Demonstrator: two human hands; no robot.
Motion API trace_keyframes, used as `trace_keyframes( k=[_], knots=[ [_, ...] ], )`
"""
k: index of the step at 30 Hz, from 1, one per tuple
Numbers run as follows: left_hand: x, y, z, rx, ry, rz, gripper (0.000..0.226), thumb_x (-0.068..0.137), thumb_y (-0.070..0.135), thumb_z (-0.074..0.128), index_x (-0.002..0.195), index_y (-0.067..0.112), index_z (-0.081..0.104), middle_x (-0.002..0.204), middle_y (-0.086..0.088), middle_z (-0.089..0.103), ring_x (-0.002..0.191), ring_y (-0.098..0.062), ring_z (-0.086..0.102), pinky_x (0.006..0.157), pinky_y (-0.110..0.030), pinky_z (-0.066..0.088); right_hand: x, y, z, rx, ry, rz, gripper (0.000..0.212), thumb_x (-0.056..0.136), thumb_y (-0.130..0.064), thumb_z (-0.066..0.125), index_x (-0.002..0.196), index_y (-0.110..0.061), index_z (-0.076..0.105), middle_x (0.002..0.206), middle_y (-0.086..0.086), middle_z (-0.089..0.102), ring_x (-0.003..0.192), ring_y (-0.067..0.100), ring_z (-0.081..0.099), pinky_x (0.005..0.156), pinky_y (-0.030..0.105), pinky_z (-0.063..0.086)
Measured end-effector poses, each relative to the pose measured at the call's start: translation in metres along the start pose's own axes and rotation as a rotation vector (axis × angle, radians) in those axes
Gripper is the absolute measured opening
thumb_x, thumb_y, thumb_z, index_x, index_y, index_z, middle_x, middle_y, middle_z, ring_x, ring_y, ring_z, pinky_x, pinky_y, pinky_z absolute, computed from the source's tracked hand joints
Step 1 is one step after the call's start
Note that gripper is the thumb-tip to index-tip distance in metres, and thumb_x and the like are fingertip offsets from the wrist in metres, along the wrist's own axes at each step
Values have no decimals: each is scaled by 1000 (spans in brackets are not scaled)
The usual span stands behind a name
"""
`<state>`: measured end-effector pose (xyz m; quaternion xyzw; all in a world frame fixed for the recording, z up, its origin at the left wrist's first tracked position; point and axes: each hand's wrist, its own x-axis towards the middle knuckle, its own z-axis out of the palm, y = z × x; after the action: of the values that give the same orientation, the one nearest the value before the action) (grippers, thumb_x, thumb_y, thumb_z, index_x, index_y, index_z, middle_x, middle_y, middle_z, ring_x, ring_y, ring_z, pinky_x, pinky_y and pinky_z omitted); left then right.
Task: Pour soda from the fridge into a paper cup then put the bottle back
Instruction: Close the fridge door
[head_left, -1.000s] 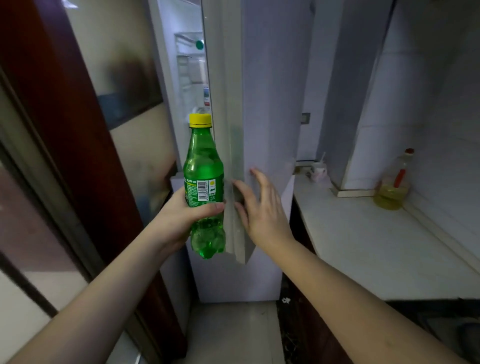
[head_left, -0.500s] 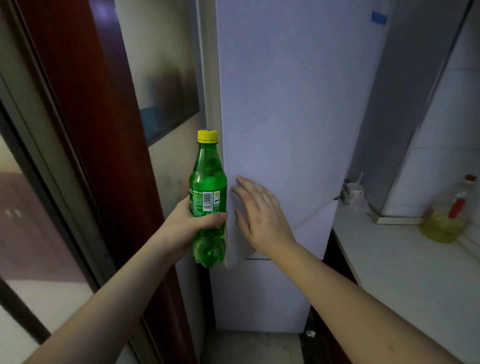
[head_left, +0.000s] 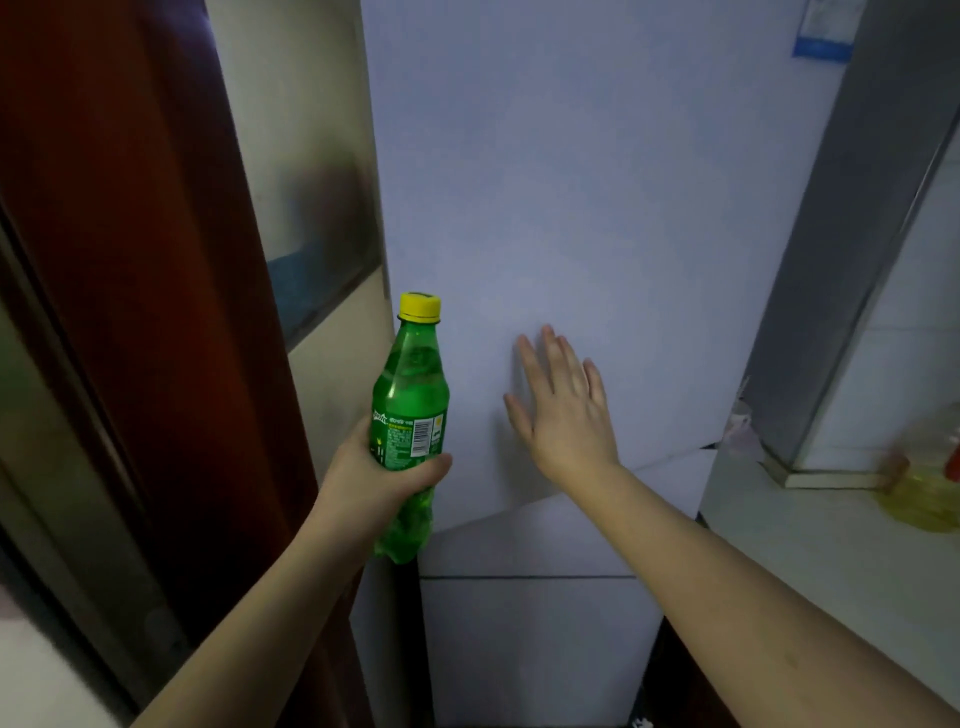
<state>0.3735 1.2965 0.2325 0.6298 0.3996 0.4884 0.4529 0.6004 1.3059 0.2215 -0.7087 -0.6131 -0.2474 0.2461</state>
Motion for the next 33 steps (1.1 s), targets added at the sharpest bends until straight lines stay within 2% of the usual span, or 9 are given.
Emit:
trace_keyframes(
  k=[3,5,7,10,15,19,24,29,33],
  knots=[
    [17,-1,8,-5,0,7,45,66,10,89,103,16,64,86,-2,73,75,-13,70,67,-28,52,20,6,18,-60,-60,-5,66,94,-52,20,152,-20,21,158,11,19,145,25,21,116,45,13],
    [29,-2,12,-6,-40,2,51,58,23,92,101,16,65,83,-2,73,74,-14,70,67,-31,53,32,8,30,-63,-118,-29,69,92,-54,13,153,-22,14,160,9,10,147,24,14,117,44,7],
    [44,-3,19,-13,-51,-11,53,53,30,90,99,18,67,84,-3,74,78,-20,71,71,-38,57,43,10,40,-56,-102,-41,69,92,-54,17,153,-21,19,160,10,13,146,26,19,117,45,12],
    [65,-3,33,-49,-22,-45,43,63,14,90,100,15,69,88,-7,75,82,-25,72,76,-41,59,56,16,58,-48,-71,-79,66,93,-51,29,150,-18,27,158,13,20,143,29,26,115,47,20],
    [96,-3,53,-105,9,-80,38,71,8,83,104,16,67,91,-6,75,85,-22,73,65,-27,57,72,26,78,-34,-53,-128,68,93,-51,33,151,-16,26,158,12,19,143,29,25,115,48,22],
    [111,-3,63,-95,29,-67,42,71,7,84,108,15,66,94,-6,75,87,-23,73,74,-35,58,88,32,87,-24,-74,-129,70,94,-51,31,152,-15,19,159,7,17,145,24,22,116,47,16],
    [116,-2,65,-61,60,-50,41,70,8,84,106,15,67,91,-4,75,85,-20,73,72,-33,59,103,37,93,-7,-142,-138,71,98,-50,30,153,-16,1,161,3,-2,148,19,2,117,43,-3],
    [112,-4,60,-41,73,-51,42,68,9,86,105,13,67,90,-6,75,85,-23,72,75,-37,59,100,34,87,13,-171,-140,71,99,-48,31,154,-16,-1,161,4,-9,148,19,-5,118,43,-3],
    [104,-4,54,-27,78,-65,40,70,8,85,105,14,67,91,-5,74,85,-21,72,74,-35,58,94,29,78,56,-163,-114,68,99,-48,31,154,-17,7,161,4,2,148,21,2,118,42,0]
  ],
)
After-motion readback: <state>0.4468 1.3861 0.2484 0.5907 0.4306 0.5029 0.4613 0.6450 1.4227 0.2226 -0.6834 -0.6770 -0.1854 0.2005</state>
